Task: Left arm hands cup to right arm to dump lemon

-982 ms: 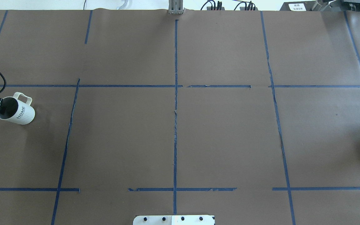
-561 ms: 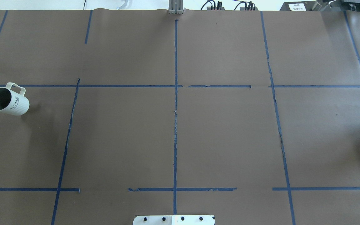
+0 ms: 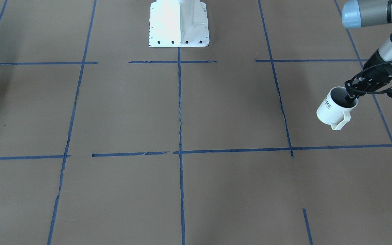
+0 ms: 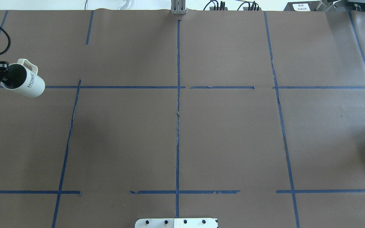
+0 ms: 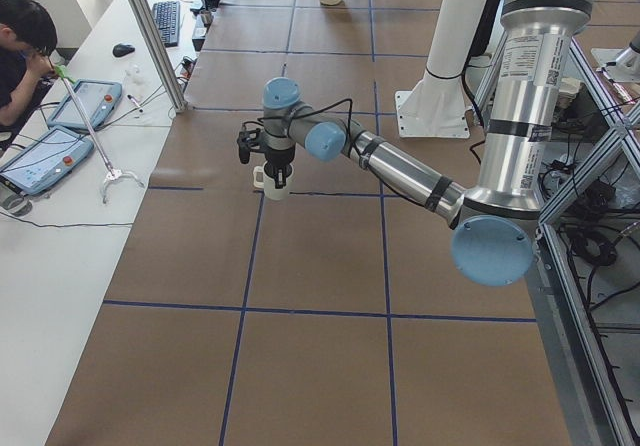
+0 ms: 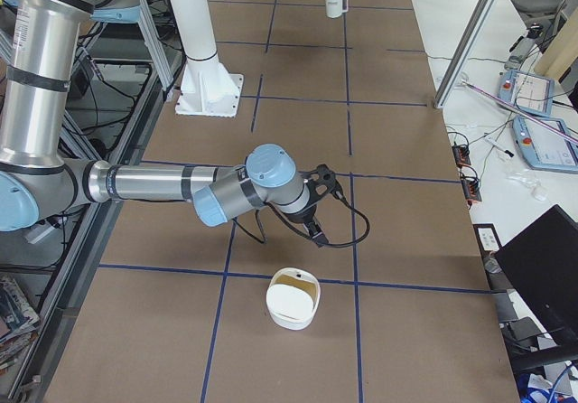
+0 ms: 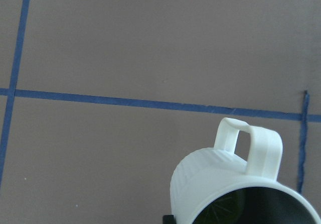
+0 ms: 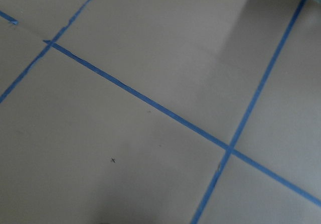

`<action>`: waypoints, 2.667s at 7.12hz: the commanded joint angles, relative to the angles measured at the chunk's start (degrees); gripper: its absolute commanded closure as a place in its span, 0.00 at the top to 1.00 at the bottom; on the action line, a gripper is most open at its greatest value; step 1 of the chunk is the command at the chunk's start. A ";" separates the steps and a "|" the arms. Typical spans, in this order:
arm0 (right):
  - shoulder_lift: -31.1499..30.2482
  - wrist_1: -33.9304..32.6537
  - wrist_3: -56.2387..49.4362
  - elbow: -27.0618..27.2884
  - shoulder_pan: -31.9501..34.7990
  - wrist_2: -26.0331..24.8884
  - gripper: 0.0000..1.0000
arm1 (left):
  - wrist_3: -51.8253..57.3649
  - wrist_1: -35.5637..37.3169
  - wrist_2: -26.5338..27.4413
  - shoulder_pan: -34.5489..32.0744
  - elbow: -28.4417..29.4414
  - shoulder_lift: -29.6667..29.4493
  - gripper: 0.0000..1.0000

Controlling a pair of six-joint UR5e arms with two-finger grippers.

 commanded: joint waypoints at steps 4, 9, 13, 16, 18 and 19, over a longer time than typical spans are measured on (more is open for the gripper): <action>15.98 14.54 16.15 -0.16 -18.51 -2.14 0.98 | -28.75 9.75 1.73 14.20 -0.14 -20.41 0.00; 29.77 35.86 32.22 -0.95 -58.79 -55.04 0.98 | -52.80 9.66 5.17 18.78 2.67 -30.79 0.00; 41.76 35.61 29.07 -7.99 -70.67 -73.35 0.98 | -62.45 9.04 6.31 20.36 7.86 -36.26 0.06; 41.85 35.70 25.28 -8.07 -70.67 -74.23 0.98 | -63.34 9.04 5.87 21.42 6.72 -36.70 0.07; 42.02 35.70 25.27 -7.99 -70.67 -74.23 0.98 | -63.43 9.04 5.78 22.03 6.19 -36.70 0.07; 41.94 35.78 25.27 -7.99 -70.67 -74.23 0.98 | -63.43 9.13 5.70 22.13 5.93 -36.70 0.07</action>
